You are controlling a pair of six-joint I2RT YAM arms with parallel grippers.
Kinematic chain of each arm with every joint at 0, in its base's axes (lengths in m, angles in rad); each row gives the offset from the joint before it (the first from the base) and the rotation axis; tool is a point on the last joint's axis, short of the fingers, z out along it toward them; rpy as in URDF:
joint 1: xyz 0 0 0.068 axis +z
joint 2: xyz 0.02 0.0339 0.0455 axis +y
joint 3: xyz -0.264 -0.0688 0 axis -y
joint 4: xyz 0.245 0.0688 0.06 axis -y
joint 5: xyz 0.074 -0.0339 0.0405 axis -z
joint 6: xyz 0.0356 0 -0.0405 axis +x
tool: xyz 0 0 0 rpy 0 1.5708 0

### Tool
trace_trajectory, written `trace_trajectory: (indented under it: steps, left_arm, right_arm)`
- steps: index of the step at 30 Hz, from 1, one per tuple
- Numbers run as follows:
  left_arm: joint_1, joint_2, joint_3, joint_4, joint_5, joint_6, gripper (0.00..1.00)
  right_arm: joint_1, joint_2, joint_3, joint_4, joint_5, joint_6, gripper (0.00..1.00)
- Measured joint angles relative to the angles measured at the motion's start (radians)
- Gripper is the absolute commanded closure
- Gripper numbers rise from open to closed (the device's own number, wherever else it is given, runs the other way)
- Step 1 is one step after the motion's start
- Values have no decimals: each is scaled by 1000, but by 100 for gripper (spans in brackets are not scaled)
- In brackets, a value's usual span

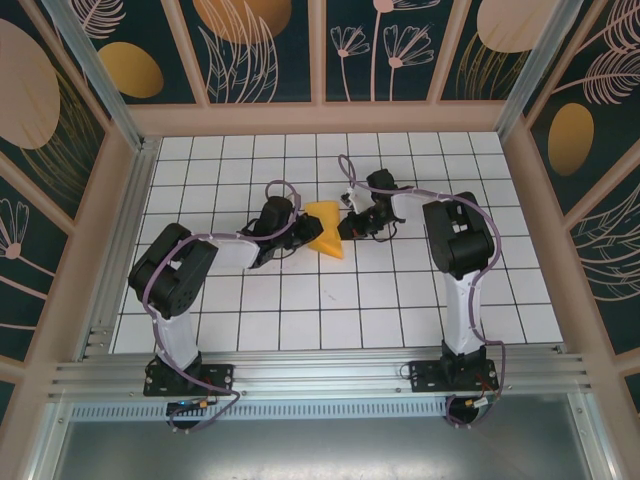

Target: Fold a paper plane with a square sheet of paper (pick it up from the middle)

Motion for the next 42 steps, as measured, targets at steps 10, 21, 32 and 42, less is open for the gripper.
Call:
trace_trajectory:
  steps: [10,21,32,42]
  left_arm:
    - [-15,18,2,36,15,-42,86]
    - [-26,61,42,-102,-45,0,85]
    - [-35,76,49,-133,-65,31,84]
    - [-35,90,50,-143,-87,42,84]
  right_arm:
    - [6,-10,-13,16,13,11,98]
    - [26,-27,-39,39,28,27,98]
    - [42,-45,-48,39,42,43,98]
    - [46,-45,-52,39,53,43,98]
